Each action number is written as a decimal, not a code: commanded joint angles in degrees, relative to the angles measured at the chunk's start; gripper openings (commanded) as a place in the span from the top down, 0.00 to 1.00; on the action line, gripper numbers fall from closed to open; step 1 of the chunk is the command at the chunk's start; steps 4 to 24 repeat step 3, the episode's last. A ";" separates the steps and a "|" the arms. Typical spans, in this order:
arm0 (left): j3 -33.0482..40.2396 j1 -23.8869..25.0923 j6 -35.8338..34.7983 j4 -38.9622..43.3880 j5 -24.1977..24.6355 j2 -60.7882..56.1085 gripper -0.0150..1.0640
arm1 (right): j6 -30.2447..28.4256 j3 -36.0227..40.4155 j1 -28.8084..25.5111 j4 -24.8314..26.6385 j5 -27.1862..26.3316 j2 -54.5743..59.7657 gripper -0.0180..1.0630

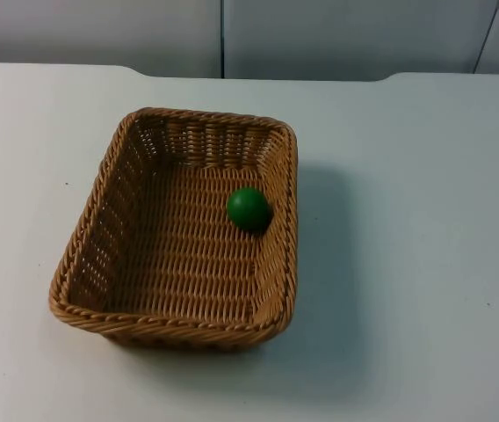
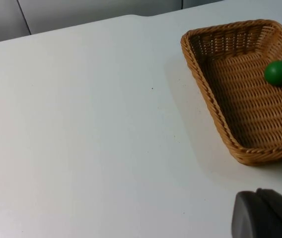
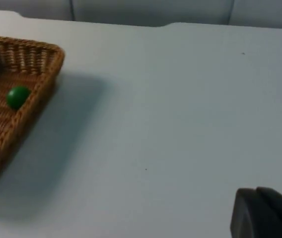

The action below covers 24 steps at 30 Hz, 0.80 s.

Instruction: Pick up the basket with the left hand and place the ball into the basket with the right hand.

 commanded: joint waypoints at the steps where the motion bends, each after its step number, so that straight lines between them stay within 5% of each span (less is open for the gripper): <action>1: 0.09 -0.44 0.03 -0.11 -0.20 -0.35 0.99 | -0.25 0.02 -3.41 0.34 -0.83 -0.15 0.99; 24: 0.09 -0.44 0.03 -0.11 -0.20 -0.35 0.99 | -0.25 0.02 -5.31 0.34 -0.83 -0.15 0.99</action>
